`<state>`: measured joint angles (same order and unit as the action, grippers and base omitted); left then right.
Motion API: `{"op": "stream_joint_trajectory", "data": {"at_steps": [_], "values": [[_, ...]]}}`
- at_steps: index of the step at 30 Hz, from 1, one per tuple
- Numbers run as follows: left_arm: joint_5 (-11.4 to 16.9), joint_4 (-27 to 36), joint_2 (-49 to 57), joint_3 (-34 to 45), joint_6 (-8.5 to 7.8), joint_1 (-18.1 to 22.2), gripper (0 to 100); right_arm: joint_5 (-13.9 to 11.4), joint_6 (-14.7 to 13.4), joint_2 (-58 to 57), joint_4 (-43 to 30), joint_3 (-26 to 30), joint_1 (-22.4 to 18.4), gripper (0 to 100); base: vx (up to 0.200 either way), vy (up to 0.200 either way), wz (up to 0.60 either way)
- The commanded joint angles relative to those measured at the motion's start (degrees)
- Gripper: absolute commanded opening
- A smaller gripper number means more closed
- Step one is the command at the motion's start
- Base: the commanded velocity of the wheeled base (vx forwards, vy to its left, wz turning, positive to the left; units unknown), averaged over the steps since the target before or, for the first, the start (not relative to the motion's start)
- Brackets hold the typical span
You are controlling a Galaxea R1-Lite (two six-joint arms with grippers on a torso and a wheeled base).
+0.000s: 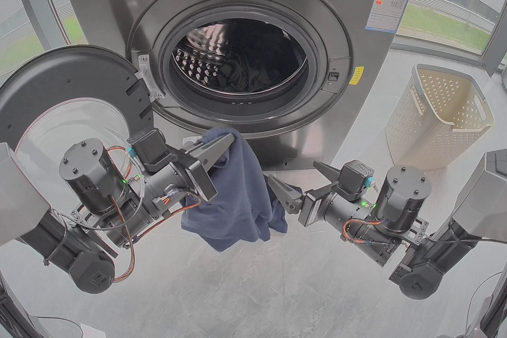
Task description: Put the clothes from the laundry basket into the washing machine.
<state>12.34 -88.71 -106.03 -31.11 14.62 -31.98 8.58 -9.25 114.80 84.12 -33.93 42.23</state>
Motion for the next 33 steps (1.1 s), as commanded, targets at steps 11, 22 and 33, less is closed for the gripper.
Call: {"op": "stream_joint_trajectory", "data": {"at_steps": [11, 22, 33], "values": [[-3.3, -0.1, -1.9, -3.4, -0.11, 0.2, 0, -0.1, 0.9, 0.7, 0.3, 2.0, 2.8, 100, 0.000, 0.000, 0.00], [-8.4, -0.1, -4.1, -6.9, -0.20, 0.2, 0, -0.6, 0.8, 1.1, 1.8, 1.6, 7.4, 100, 0.000, 0.000, 0.00], [-8.5, -0.1, -3.7, -7.9, -0.20, -0.1, 0, -0.9, 0.9, 11.6, 4.0, -7.8, 10.5, 100, 0.000, 0.000, 0.00]]}}
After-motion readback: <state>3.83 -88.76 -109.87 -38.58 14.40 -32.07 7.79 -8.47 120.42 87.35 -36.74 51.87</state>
